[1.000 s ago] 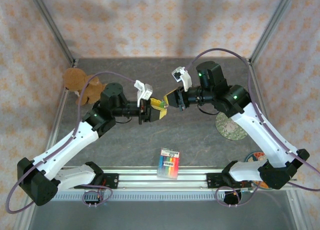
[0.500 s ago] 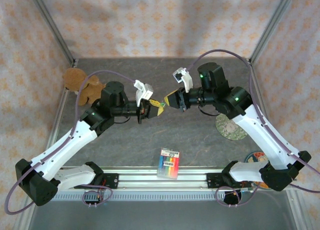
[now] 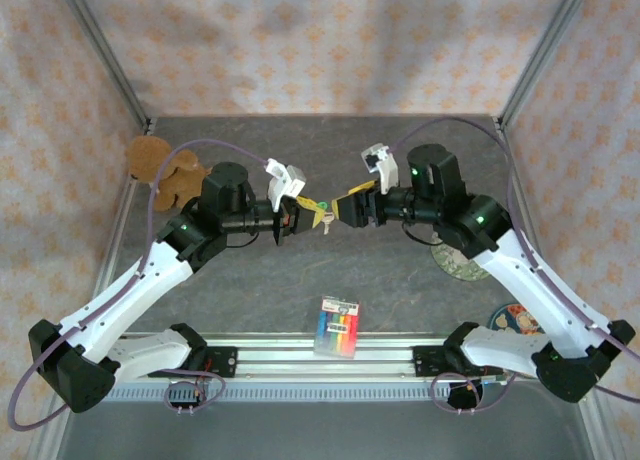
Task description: Remove the keys from the keyring
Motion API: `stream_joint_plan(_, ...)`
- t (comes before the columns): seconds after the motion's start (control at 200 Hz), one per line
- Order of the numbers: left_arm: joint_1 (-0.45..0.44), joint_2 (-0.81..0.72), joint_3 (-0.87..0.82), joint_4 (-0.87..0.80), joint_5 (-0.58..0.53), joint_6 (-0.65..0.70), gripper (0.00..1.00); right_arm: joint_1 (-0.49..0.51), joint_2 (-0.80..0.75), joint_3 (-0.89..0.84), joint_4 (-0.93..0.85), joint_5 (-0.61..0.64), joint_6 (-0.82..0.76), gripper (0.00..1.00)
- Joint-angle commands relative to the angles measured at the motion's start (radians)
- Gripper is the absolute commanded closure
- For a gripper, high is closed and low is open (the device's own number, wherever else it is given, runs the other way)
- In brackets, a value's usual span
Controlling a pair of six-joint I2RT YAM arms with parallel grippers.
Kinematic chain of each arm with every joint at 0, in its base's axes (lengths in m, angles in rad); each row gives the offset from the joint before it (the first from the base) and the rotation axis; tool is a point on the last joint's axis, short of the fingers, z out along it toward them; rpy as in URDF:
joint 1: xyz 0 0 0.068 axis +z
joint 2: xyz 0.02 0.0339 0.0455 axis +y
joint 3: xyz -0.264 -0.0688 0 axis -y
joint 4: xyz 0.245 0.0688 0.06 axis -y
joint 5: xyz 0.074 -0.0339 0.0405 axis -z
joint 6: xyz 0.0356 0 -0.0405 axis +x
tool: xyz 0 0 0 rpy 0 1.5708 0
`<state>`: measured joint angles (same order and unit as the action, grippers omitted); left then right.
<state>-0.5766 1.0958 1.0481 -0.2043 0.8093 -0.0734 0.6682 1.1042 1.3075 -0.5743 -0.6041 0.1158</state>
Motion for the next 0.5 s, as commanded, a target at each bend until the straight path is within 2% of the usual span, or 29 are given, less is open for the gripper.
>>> stream_joint_plan(0.0,-0.011,-0.014,0.050,-0.005,-0.015,-0.022,1.00,-0.026,-0.065,-0.078,0.153,0.044,0.080,0.34)
stream_joint_plan(0.14,-0.011,0.000,0.072,0.002,-0.015,-0.062,1.00,-0.057,-0.120,-0.199,0.297,0.029,0.152,0.32)
stream_joint_plan(0.325,-0.011,0.012,0.092,0.019,-0.019,-0.110,1.00,-0.080,-0.201,-0.391,0.564,-0.006,0.217,0.34)
stream_joint_plan(0.496,-0.011,0.014,0.094,0.068,0.011,-0.158,1.00,-0.102,-0.207,-0.461,0.712,-0.156,0.298,0.33)
